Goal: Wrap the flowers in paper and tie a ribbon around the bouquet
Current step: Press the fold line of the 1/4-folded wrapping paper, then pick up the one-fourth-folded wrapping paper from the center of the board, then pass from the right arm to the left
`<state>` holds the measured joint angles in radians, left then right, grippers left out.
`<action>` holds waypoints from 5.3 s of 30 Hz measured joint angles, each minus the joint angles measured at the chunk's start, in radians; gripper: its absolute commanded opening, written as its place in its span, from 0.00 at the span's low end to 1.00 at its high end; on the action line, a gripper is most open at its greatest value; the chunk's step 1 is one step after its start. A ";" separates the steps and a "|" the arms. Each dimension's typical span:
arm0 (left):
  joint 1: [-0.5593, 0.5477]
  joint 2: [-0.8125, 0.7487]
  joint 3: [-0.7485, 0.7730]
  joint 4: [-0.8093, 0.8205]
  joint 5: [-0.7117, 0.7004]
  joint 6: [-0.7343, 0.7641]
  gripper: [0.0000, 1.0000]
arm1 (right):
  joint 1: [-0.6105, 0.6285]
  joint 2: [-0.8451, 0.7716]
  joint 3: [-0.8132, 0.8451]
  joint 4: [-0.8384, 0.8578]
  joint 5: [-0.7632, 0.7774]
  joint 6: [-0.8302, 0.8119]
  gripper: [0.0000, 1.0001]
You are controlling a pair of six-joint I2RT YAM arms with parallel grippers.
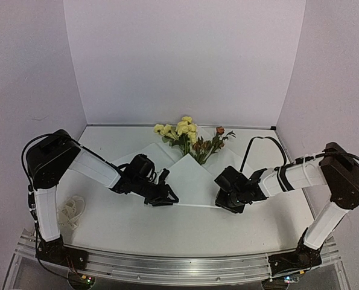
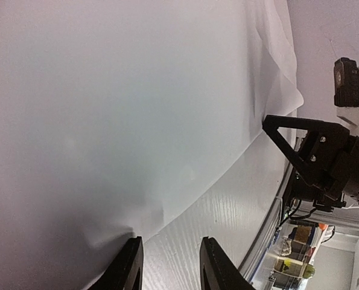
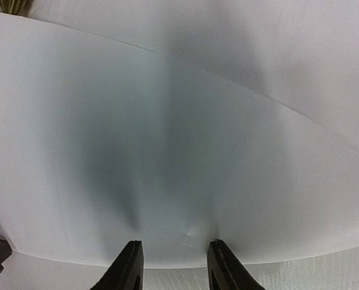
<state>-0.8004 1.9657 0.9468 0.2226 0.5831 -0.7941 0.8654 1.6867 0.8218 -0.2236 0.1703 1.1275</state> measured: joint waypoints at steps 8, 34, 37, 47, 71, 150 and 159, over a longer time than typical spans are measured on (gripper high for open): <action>0.068 -0.070 -0.116 0.049 0.005 -0.025 0.34 | -0.002 -0.015 -0.028 0.037 0.000 0.000 0.39; 0.385 -0.317 -0.512 0.242 -0.001 -0.227 0.32 | -0.031 -0.062 -0.087 0.080 -0.016 -0.008 0.40; 0.387 -0.367 -0.503 0.148 -0.043 -0.208 0.35 | -0.041 -0.074 -0.091 0.057 -0.014 -0.015 0.42; 0.219 -0.476 -0.167 -0.249 -0.196 -0.027 0.33 | -0.061 -0.215 -0.098 -0.043 -0.030 -0.043 0.46; -0.024 0.137 0.399 -0.276 -0.022 0.087 0.27 | -0.178 -0.495 -0.467 0.155 0.014 0.048 0.75; -0.162 0.351 0.603 -0.247 0.009 0.029 0.25 | -0.004 -0.330 0.037 0.162 -0.178 -0.240 0.00; -0.162 0.351 0.604 -0.248 0.008 0.031 0.24 | -0.005 -0.311 0.053 0.169 -0.216 -0.220 0.00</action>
<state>-0.9623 2.3169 1.5505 -0.0250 0.5915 -0.7627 0.8608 1.3759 0.8744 -0.0543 -0.0460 0.9070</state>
